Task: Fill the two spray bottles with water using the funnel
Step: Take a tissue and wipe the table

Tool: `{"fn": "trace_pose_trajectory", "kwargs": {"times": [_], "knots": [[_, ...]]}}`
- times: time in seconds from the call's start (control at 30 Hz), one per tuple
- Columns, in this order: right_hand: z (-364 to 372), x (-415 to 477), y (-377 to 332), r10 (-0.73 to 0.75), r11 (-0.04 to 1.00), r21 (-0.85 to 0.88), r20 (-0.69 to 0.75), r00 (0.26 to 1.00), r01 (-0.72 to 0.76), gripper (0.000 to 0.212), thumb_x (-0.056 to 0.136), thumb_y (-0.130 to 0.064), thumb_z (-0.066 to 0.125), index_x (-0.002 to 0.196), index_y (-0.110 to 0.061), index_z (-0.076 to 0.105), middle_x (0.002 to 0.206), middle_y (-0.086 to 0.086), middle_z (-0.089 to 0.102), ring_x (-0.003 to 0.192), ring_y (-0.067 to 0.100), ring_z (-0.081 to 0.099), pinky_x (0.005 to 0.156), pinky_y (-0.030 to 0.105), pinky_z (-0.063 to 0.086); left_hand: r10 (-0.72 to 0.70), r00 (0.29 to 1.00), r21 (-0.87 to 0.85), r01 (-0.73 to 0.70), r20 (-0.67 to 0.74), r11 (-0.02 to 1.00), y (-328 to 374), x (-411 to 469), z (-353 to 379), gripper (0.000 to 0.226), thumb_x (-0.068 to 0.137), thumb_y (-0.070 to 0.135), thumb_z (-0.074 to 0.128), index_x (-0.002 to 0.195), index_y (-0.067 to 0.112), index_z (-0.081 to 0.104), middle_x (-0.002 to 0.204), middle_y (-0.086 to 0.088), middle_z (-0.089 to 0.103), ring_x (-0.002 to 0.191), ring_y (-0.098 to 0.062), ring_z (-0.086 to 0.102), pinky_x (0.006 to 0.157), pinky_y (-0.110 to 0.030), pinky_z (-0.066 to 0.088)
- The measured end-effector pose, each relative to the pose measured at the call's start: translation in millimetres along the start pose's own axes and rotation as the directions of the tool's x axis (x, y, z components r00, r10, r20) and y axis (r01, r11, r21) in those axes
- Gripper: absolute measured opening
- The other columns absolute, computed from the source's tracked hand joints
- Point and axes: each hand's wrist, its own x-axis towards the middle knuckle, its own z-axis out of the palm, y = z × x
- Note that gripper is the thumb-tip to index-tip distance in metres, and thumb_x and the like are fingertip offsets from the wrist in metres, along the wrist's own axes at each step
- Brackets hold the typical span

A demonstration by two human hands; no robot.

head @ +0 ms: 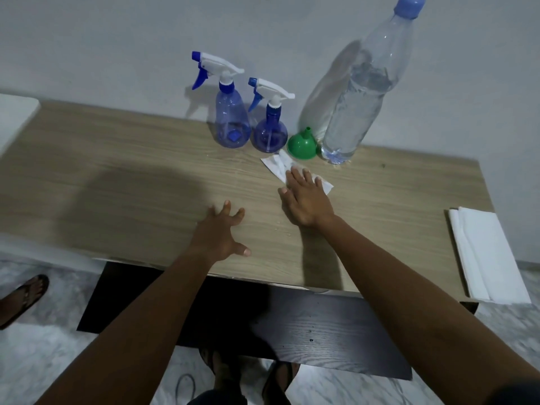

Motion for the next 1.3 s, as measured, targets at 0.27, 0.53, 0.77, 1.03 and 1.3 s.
{"fn": "trace_pose_trajectory", "kwargs": {"times": [0.27,0.53,0.77,1.03,1.3], "knots": [[25.8,-69.7,-8.3,-0.160,0.987,0.014,0.086,0.983,0.160,0.057,0.110,-0.045,0.026,0.161,-0.020,0.023,0.170,-0.002,0.016,0.158,0.019,0.003,0.127,0.048,0.002,0.012,1.000,0.028,-0.011,-0.008,1.000,1.2,-1.5,-1.8,0.109,0.071,0.055,0.082,0.158,0.036,0.018,0.169,-0.002,0.001,0.154,-0.038,-0.004,0.121,-0.055,0.021],[46.9,-122.3,-23.9,-0.246,0.956,-0.137,0.102,0.964,0.258,0.064,0.106,-0.049,0.014,0.162,-0.018,0.019,0.170,0.000,0.015,0.158,0.024,0.003,0.126,0.049,0.003,0.005,1.000,-0.017,-0.005,-0.004,1.000,0.9,-3.9,-1.2,0.108,0.073,0.051,0.082,0.158,0.036,0.018,0.169,-0.001,0.000,0.154,-0.036,-0.007,0.122,-0.053,0.014],[44.4,-140.8,-13.5,-0.348,0.927,-0.118,0.076,0.934,0.355,0.050,0.105,-0.027,0.032,0.152,-0.013,0.044,0.159,0.006,0.043,0.148,0.032,0.037,0.118,0.048,0.032,0.028,0.998,-0.164,-0.037,-0.060,0.986,-6.3,-14.9,6.6,0.102,0.075,0.044,0.084,0.157,0.032,0.024,0.169,0.000,0.002,0.155,-0.031,-0.008,0.125,-0.049,0.012],[14.0,-129.9,-53.8,-0.096,0.992,0.079,-0.066,0.993,0.101,0.025,0.078,-0.010,0.065,0.093,-0.021,0.081,0.084,0.014,0.075,0.078,0.036,0.068,0.068,0.033,0.048,0.058,0.979,-0.267,-0.111,-0.197,0.957,-36.6,-60.5,27.7,0.075,0.082,0.030,0.080,0.149,0.024,0.047,0.164,-0.001,0.026,0.155,-0.023,0.012,0.123,-0.039,0.015],[-2.3,-60.4,-158.7,-0.086,0.805,0.576,0.347,0.934,-0.140,0.021,0.083,0.008,0.063,0.087,-0.005,0.079,0.063,-0.014,0.072,0.058,-0.003,0.063,0.061,0.018,0.051,-0.162,0.937,-0.370,0.039,-0.308,0.928,-108.5,-95.0,2.9,0.058,0.091,0.032,0.070,0.145,0.027,0.051,0.161,0.004,0.033,0.150,-0.023,0.027,0.122,-0.039,0.023]]}}
